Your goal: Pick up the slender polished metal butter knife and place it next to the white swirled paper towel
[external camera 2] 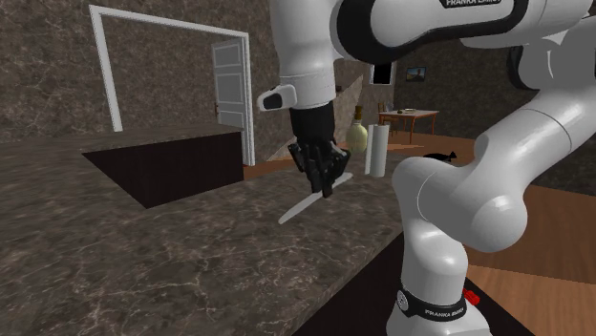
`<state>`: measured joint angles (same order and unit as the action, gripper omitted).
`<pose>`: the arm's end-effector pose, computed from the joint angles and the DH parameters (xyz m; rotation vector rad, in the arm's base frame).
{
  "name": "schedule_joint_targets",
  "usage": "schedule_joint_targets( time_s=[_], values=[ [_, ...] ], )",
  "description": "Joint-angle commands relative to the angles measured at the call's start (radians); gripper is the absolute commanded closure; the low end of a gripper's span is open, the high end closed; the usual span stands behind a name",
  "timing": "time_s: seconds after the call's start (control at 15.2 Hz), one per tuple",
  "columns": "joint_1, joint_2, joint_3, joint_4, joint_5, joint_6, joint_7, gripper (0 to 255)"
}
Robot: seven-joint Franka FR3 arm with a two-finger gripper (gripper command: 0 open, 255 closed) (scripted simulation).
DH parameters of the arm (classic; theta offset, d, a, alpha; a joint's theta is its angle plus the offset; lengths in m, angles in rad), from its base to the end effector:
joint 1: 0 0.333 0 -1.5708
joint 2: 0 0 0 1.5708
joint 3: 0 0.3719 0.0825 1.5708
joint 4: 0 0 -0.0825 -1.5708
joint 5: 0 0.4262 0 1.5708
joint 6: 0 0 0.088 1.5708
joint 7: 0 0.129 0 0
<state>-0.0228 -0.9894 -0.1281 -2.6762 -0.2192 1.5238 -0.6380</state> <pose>0.2289 -0.0682 0.4955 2.9604 0.8536 -0.3007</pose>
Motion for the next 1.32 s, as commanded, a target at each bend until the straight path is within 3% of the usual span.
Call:
schedule_joint_targets(
  time_s=[0.0,1.25],
  values=[
    [0.001,-0.004,0.005,0.025,0.004,-0.029,-0.002,255],
    [0.007,0.074,0.032,0.32,0.025,-0.245,-0.032,255]
  ],
)
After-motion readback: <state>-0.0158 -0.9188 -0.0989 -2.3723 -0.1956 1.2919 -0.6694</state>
